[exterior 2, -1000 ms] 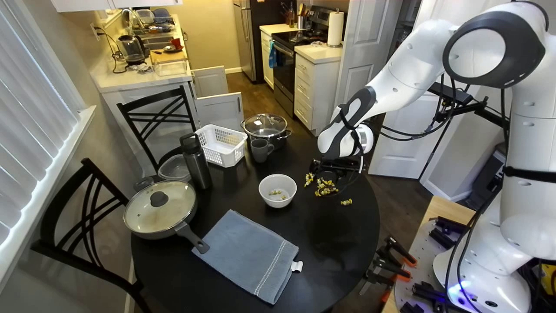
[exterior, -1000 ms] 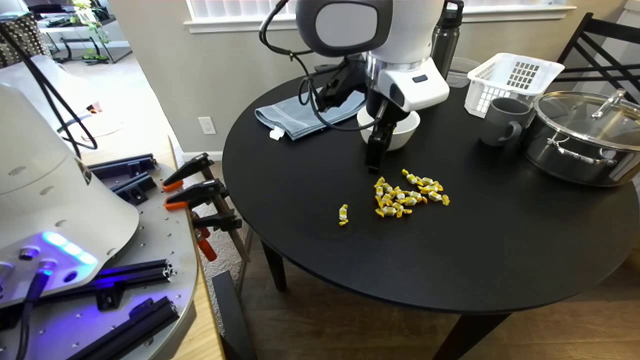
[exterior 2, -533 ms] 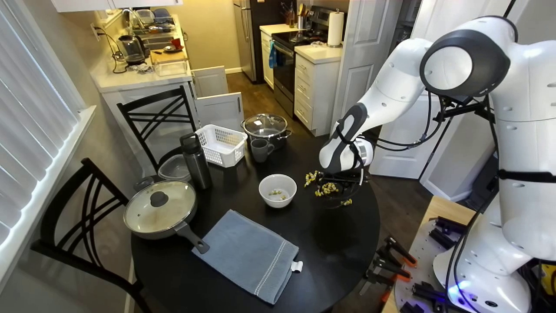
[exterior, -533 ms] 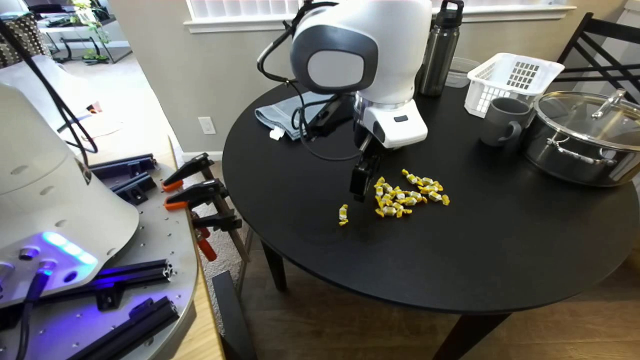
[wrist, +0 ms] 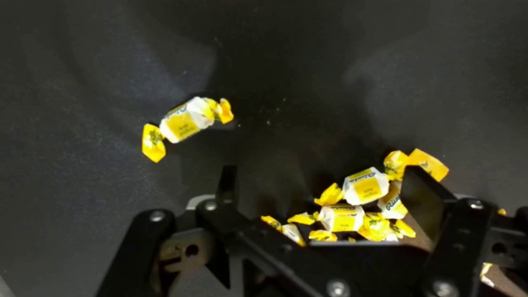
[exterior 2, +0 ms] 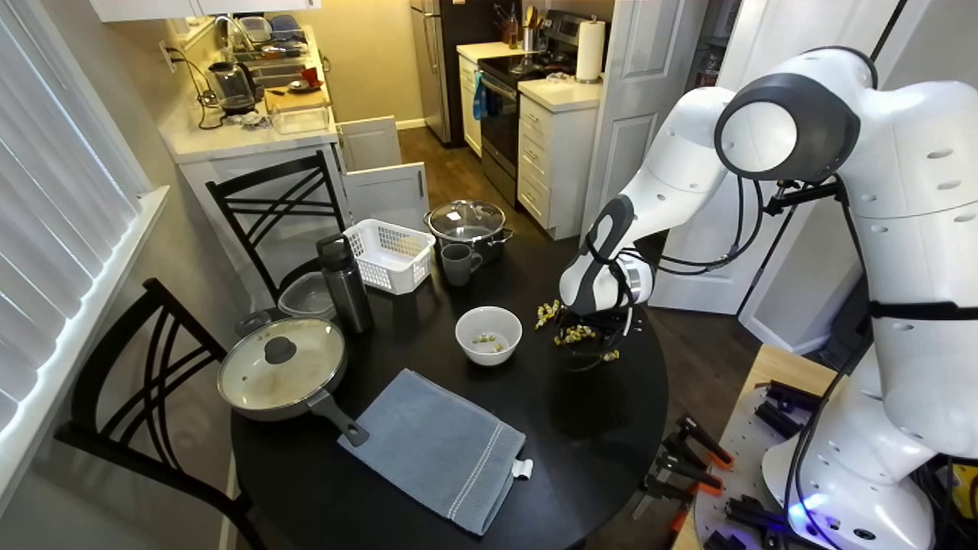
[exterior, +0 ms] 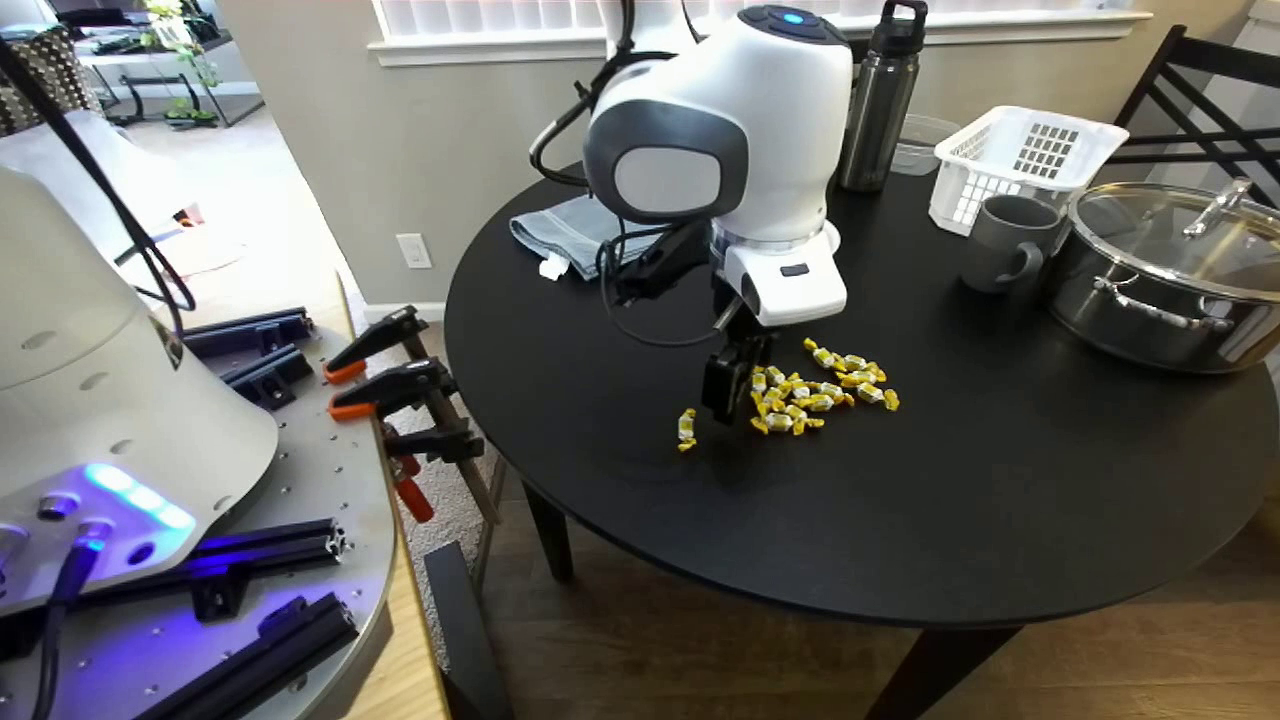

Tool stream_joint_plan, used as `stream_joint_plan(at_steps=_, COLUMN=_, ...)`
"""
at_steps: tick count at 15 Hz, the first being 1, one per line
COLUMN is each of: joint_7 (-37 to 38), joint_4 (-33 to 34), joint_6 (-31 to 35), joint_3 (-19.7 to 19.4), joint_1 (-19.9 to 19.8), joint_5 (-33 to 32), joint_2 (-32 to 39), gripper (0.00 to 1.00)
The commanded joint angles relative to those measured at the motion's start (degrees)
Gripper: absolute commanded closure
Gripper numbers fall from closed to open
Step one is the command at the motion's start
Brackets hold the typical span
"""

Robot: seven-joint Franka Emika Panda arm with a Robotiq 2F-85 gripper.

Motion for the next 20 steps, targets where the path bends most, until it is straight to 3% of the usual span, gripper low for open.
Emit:
stream_joint_plan(at_steps=1, joint_7=1.78, joint_4=1.66, joint_6=1.37, joint_3=1.70, joint_1=-1.18, joint_5=3.03, joint_2=1.56, gripper=0.00)
stream_joint_plan(at_steps=6, joint_7=5.60, joint_4=5.03, joint_6=0.86, joint_3=1.77, joint_1=-0.24, joint_5=6.81, joint_2=3.74, gripper=0.00)
stream_joint_plan(at_steps=10, joint_7=9.89, joint_4=7.53, joint_6=-0.16, joint_3=-0.11, joint_1=1.66, joint_5=5.91, joint_2=5.91, gripper=0.00)
stream_joint_plan(at_steps=11, joint_7=10.55, joint_4=8.00, joint_6=-0.50, joint_3=-0.26, joint_1=1.80, joint_5=5.66, joint_2=6.41, gripper=0.08)
stream_joint_plan(at_steps=12, joint_7=11.27, joint_4=8.26, joint_6=-0.72, joint_3=-0.69, joint_1=2.21, joint_5=5.34, joint_2=6.77, gripper=0.27)
stream_joint_plan(at_steps=20, joint_7=12.79, joint_4=9.07, joint_6=-1.38, joint_3=-0.73, joint_1=2.60, joint_5=4.94, joint_2=6.42, gripper=0.79)
